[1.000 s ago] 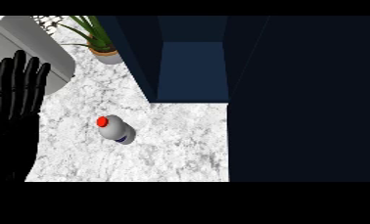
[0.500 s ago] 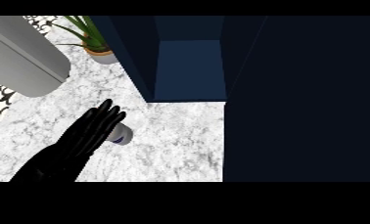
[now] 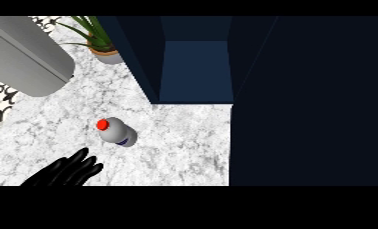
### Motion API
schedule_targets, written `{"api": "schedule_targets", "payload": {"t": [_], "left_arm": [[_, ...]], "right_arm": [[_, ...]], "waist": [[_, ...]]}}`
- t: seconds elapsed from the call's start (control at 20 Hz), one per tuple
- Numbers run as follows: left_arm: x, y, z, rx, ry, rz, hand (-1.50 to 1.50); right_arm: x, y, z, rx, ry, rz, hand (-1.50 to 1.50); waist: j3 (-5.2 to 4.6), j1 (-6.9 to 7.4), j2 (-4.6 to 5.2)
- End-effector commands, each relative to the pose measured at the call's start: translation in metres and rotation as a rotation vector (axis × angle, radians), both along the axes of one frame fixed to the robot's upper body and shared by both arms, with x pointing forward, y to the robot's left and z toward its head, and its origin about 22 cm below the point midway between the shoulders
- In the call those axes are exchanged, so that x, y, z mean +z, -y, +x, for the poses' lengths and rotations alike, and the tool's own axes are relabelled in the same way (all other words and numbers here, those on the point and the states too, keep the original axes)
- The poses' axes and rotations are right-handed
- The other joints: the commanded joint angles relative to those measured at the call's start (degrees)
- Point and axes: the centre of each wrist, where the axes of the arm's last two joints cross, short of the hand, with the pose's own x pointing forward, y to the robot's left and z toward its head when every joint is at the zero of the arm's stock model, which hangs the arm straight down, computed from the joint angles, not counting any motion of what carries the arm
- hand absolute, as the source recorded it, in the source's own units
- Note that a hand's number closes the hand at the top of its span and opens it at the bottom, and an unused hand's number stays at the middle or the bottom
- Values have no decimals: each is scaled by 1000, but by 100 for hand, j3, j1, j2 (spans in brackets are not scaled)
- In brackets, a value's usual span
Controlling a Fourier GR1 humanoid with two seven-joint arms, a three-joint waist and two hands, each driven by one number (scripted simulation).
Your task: Pick up the bottled water, place it into the cabinet and close the cabinet
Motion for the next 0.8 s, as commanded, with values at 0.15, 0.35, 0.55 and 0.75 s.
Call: {"api": "schedule_targets", "payload": {"t": [0.15, 0.35, 0.55, 0.75], "left_arm": [[26, -12, -40, -69, -7, -74, -150], [37, -16, -41, -64, 4, -60, -150], [35, -32, -34, -45, 11, -45, -150], [37, -38, -43, -45, -5, -47, -150]], "right_arm": [[20, 8, -30, 25, -8, 24, -150], [15, 2, -32, 23, 1, 42, -150], [23, 10, -35, 18, 8, 27, -150], [27, 14, -41, 25, -4, 4, -150]], "waist": [[2, 76, -30], [7, 42, -27], [4, 4, -9], [5, 26, -38]]}}
